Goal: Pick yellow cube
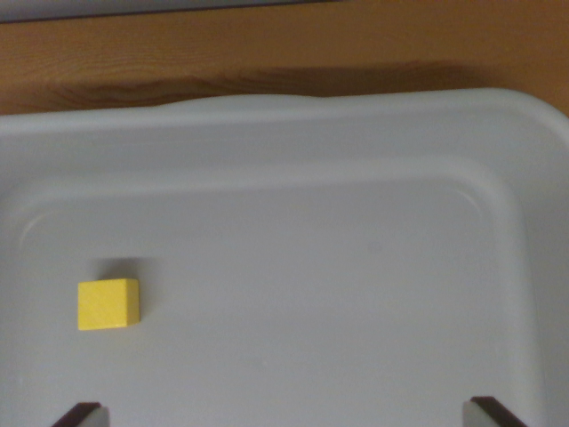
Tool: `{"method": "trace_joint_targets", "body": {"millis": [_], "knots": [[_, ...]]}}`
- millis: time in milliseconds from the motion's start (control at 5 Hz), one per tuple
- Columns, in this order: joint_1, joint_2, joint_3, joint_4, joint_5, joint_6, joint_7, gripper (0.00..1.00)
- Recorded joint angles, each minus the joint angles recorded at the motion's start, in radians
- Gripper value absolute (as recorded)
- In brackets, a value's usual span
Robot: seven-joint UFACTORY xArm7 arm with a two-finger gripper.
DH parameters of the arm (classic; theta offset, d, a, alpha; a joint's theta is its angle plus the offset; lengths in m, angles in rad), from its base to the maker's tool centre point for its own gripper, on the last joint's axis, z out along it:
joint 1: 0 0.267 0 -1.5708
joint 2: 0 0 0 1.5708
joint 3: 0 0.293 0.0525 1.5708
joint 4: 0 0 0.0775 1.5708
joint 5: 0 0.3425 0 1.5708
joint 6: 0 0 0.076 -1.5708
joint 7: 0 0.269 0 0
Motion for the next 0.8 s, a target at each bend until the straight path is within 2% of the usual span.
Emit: {"method": "trace_joint_targets", "body": {"millis": [600,800], "knots": [[0.0008,0.003,0.001,-0.002,-0.0002,-0.004,0.001,0.0],[0.0032,0.012,0.003,-0.007,-0.0008,-0.015,0.004,0.0]]}}
